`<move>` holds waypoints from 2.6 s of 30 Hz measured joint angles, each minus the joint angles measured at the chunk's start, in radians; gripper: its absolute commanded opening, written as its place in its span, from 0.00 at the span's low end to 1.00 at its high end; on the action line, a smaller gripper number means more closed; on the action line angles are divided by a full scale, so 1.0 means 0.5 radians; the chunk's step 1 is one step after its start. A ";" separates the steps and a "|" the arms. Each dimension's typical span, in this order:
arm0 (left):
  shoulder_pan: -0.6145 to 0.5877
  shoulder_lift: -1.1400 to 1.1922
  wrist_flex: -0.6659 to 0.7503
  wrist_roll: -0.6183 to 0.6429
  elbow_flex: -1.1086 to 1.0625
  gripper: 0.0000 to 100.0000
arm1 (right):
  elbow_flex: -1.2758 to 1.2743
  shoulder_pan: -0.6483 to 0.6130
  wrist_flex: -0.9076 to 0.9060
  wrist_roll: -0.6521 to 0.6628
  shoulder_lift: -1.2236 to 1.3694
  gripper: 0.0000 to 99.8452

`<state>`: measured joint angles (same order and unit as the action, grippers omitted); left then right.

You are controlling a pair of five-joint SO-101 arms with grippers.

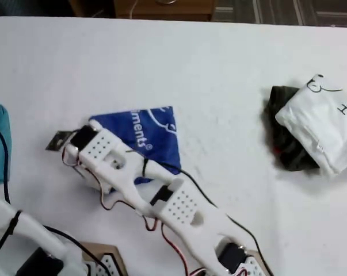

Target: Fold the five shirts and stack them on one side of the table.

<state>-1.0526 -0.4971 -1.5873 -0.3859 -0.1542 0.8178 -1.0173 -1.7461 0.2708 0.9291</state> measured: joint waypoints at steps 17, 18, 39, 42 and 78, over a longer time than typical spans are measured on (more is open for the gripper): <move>-0.074 0.000 0.000 -0.107 0.000 0.16 | -0.015 -0.064 0.000 0.000 -0.393 0.27; -0.074 0.000 0.000 -0.110 0.000 0.16 | -0.015 -0.083 0.000 0.000 -0.411 0.27; 0.181 0.000 0.000 0.025 0.000 0.15 | -0.015 0.724 0.000 0.000 -0.850 0.12; 0.454 0.000 0.000 0.261 0.000 0.06 | -0.015 0.933 0.000 0.000 -0.862 0.03; 1.737 2.298 0.684 0.543 1.086 0.02 | -0.015 1.267 0.654 0.000 -0.077 0.02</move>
<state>-0.1841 0.6521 -1.2451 -0.1143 0.3890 0.8101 -0.3836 -1.4193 0.2708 0.8907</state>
